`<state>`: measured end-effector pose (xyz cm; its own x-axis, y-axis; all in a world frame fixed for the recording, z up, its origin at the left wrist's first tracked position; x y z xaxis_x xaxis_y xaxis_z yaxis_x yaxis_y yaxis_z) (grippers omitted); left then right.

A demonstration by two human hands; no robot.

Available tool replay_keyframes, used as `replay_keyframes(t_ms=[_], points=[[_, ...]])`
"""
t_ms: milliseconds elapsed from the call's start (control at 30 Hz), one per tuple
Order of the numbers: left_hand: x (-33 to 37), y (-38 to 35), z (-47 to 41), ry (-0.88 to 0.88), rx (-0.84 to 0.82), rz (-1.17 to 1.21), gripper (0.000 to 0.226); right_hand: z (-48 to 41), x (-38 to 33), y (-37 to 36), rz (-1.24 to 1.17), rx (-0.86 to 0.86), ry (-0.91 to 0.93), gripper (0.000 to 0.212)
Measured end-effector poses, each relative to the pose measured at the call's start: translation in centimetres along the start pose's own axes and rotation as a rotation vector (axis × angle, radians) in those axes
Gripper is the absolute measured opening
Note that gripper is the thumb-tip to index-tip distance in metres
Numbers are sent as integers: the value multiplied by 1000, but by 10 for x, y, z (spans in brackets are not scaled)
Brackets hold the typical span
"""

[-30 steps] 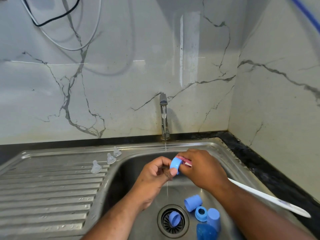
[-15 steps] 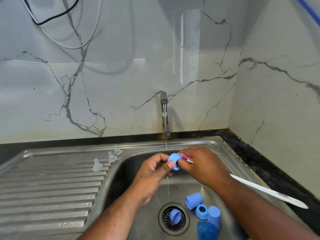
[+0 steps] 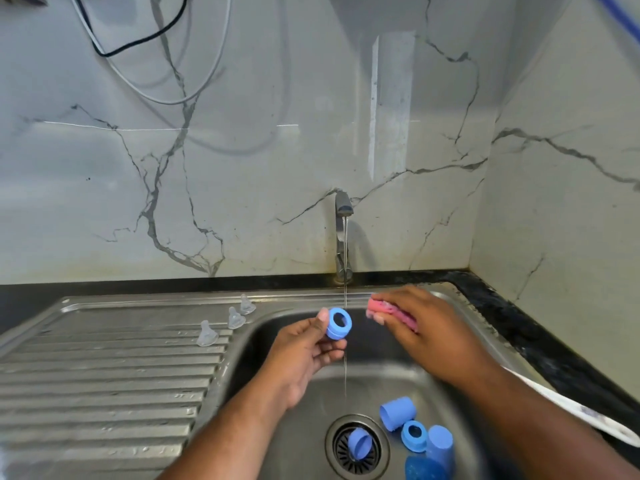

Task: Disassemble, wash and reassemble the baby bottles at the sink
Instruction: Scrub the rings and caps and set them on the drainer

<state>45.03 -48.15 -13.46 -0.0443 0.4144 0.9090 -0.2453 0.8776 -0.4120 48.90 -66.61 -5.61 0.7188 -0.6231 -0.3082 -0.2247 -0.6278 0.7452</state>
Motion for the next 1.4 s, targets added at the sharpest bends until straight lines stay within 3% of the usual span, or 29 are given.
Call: replay_keyframes(t_ms=[67,200,367,533,667,800,967,1100,1233,1400], points=[[-3,-2,2,33,-3,7,27,2,-20,2,18,44,58,41],[-7,-22,12,54,-88,-6,30,11,-54,-15,-7,-31,232,29],[-10,-25,12,78,-61,25,31,5,-29,-4,-28,112,86,24],[-9,-26,15,80,-86,46,25,11,-50,-14,-83,-16,265,25],[-11,-25,14,90,-58,59,31,4,-26,-4,-116,88,141,21],[-9,-24,14,86,-67,57,26,10,-47,-15,-156,-19,262,28],[-13,-23,11,95,-62,57,32,5,-22,-7,-156,89,123,31],[-11,-25,13,79,-89,56,27,9,-47,-16,-198,-11,287,34],[-10,-27,13,65,-75,81,31,2,-18,-1,-171,126,129,36],[-6,-30,15,48,-123,82,28,8,-48,-8,-145,49,304,36]])
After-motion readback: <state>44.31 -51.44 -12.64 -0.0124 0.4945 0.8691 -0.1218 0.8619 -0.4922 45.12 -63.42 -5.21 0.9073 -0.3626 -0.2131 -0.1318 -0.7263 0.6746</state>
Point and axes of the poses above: each hand's wrist, its own z-axis away from the middle knuckle, its own y-axis out of the back of the hand, x = y × z, the point moved 9 cm from there along -z, towards the middle knuckle, and after that the axes turned 4 degrees about z, right-handed, at the moved point
